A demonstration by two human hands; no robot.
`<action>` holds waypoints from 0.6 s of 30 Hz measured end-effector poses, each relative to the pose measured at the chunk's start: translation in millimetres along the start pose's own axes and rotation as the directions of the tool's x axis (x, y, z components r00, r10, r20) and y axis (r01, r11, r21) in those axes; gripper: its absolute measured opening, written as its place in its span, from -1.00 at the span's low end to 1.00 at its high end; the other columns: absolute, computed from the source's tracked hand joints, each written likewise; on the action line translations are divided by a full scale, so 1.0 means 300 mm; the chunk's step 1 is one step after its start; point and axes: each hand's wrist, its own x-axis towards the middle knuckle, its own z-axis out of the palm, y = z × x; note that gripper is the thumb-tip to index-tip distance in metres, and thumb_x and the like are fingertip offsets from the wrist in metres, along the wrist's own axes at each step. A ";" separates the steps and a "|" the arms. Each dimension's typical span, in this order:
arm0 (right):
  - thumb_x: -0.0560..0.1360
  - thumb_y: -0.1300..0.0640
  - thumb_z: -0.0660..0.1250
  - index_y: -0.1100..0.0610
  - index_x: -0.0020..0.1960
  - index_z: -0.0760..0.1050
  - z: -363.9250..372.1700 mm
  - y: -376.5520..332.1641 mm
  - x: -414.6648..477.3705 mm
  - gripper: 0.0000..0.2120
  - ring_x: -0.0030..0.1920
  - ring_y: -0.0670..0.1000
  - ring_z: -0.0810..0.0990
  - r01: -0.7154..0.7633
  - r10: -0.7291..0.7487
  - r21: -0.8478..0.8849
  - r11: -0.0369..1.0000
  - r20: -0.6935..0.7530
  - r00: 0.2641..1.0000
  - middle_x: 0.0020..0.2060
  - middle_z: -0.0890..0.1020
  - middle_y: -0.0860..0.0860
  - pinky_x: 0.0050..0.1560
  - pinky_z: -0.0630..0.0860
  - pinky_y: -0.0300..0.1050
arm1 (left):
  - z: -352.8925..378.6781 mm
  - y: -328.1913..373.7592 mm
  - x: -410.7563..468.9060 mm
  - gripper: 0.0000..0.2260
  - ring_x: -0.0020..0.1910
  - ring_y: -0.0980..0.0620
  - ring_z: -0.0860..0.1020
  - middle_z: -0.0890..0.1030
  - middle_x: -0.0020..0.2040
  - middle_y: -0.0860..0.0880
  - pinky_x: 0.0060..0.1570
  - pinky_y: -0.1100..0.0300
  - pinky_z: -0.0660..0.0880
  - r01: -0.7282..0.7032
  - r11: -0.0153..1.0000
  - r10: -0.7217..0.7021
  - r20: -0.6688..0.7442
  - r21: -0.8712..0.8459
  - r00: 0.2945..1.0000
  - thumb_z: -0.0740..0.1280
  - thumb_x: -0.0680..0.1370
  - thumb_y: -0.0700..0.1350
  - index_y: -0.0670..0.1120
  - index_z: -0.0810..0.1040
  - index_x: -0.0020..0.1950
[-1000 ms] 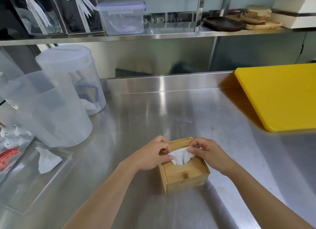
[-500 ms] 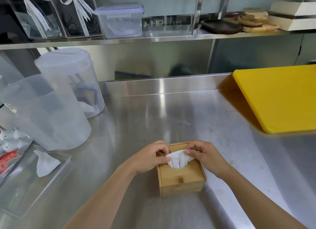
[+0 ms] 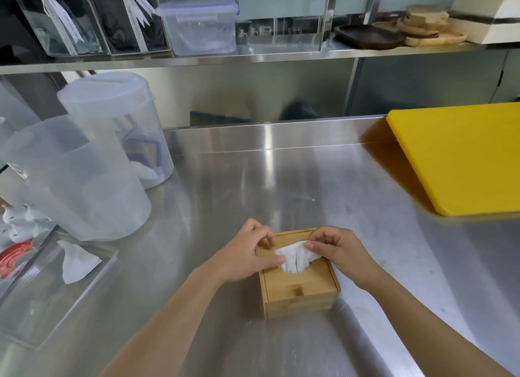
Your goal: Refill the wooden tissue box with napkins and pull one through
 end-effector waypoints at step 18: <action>0.43 0.30 0.37 0.15 -0.26 0.60 0.003 0.002 -0.006 -0.87 -0.38 -0.24 0.51 0.035 -0.034 0.020 0.999 -0.030 0.999 -0.35 0.60 0.00 -0.33 0.41 -0.48 | 0.037 -0.028 -0.015 -0.82 -0.06 0.08 0.50 0.52 -0.10 0.12 0.04 0.16 0.37 -0.023 0.977 0.004 -0.092 -0.211 0.996 0.33 0.45 -0.07 0.02 0.51 -0.36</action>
